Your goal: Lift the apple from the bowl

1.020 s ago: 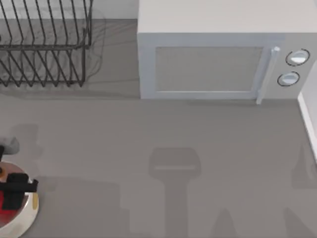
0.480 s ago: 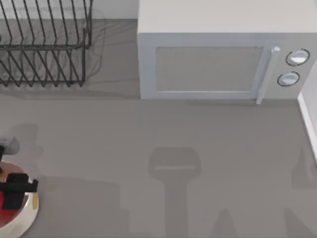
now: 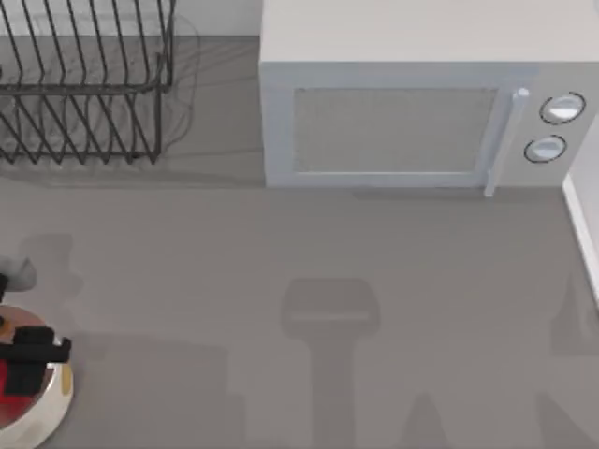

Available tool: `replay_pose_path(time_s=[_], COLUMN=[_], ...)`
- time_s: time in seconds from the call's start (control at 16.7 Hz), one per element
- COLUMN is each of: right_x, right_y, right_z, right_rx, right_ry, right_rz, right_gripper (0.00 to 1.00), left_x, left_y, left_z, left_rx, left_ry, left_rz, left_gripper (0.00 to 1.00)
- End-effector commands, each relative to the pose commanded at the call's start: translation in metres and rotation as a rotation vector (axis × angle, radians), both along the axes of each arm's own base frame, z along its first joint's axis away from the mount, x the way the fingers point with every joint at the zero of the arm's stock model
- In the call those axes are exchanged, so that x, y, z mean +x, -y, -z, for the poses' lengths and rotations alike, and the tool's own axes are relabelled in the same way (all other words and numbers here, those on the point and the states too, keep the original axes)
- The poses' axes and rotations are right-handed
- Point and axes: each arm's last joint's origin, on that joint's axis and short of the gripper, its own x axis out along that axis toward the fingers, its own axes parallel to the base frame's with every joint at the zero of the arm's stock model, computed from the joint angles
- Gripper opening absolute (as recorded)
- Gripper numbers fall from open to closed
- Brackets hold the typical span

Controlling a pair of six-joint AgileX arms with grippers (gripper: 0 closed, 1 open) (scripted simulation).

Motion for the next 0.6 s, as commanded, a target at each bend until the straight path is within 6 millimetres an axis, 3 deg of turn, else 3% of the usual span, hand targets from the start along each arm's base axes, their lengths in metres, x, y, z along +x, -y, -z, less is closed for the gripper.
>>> replay_pose_path(time_s=[0.18,0.3,0.6], right_x=[0.0,0.0,0.0], right_y=[0.0,0.0,0.0], right_z=[0.0,0.0,0.0], right_rx=[0.0,0.0,0.0], right_ry=[0.0,0.0,0.0], right_rz=[0.0,0.0,0.0], right_gripper=[1.0,1.0,1.0], left_x=[0.009,0.02,0.039], left_y=[0.0,-0.001,-0.001], left_z=[-0.013,-0.033,-0.126], left_rx=[0.0,0.0,-0.001], left_ry=[-0.009,-0.015,-0.037], left_rz=[0.0,0.001,0.001], left_gripper=[0.0,0.0,0.0])
